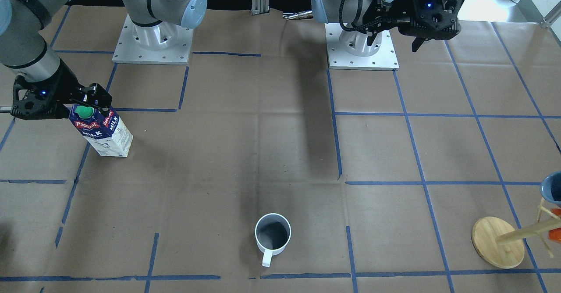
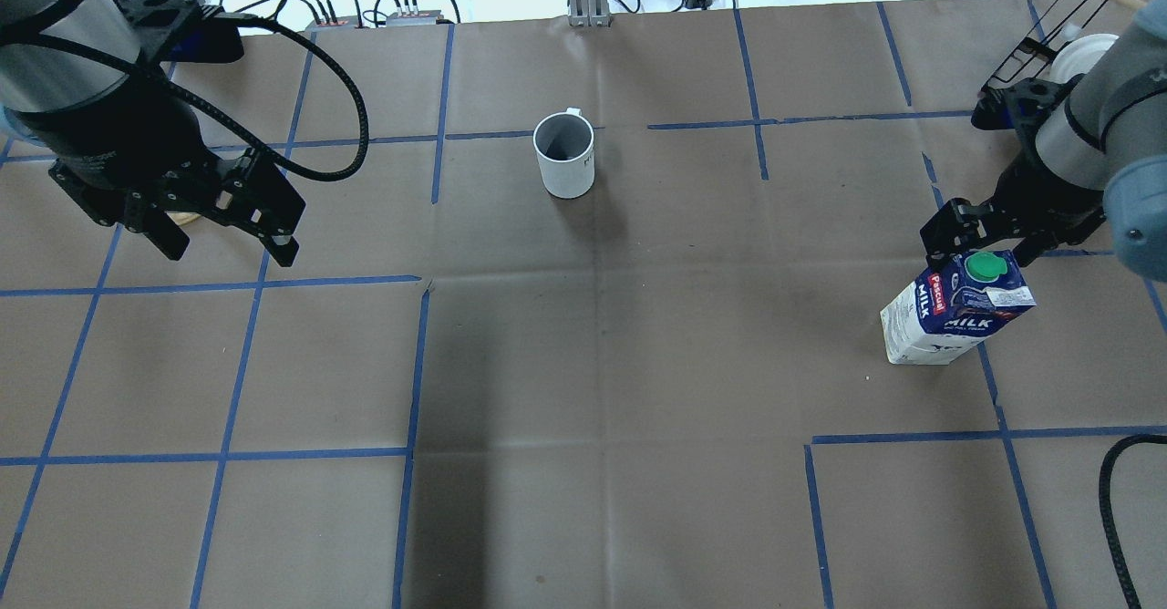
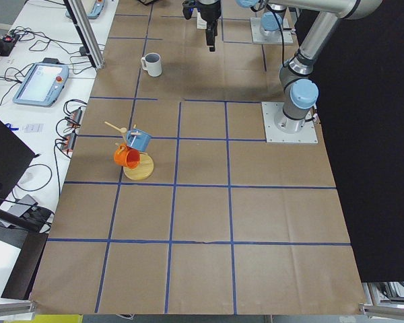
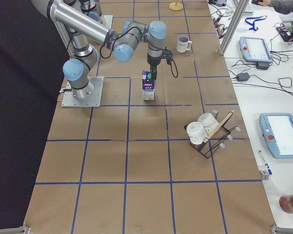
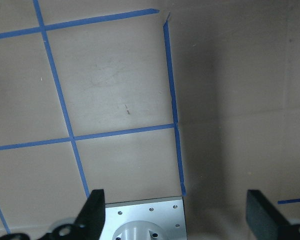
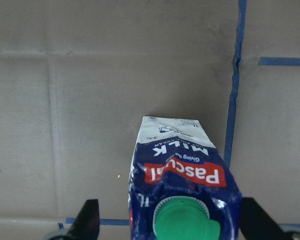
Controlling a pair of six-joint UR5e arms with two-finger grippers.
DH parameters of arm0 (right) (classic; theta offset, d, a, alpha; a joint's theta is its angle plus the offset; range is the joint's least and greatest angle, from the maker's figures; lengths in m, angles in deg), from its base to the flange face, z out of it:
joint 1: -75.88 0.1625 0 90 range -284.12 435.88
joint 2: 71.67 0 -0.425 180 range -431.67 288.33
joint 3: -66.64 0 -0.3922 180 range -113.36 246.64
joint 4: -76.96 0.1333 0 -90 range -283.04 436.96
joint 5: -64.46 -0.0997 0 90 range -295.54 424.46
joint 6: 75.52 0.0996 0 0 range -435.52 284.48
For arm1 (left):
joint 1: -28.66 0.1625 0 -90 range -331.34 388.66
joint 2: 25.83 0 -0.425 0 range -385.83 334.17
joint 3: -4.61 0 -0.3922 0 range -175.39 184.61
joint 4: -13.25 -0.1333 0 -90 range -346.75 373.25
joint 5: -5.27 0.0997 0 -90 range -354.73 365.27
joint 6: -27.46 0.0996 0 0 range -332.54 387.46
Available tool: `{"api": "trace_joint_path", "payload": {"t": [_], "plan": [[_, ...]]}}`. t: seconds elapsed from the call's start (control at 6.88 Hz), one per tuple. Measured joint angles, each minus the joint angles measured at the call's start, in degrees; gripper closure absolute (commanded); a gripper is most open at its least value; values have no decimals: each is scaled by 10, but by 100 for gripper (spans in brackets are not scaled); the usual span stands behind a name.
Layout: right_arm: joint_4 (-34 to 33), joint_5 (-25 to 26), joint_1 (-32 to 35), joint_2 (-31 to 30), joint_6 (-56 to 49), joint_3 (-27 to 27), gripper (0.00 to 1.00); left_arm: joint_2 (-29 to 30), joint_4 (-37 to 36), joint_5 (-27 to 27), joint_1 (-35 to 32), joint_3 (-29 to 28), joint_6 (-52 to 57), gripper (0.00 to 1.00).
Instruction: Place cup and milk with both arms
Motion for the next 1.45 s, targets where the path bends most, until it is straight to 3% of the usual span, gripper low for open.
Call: {"api": "trace_joint_path", "payload": {"t": [0.29, 0.44, 0.58, 0.73, 1.45], "plan": [[-2, 8, 0, -1, 6, -18, 0, 0, 0, 3, 1, -3, 1, 0], [-3, 13, -1, -2, 6, -20, 12, 0, 0, 4, 1, -3, 1, 0], [-3, 15, -1, -3, 7, -20, 33, -1, 0, 4, 1, -4, 0, 0], [-3, 19, -2, -3, 7, -19, 38, -1, 0, 3, 1, -4, 0, 0], [-18, 25, -2, -10, 7, -11, 40, 3, -45, 6, 0, 8, -5, 0]]}}
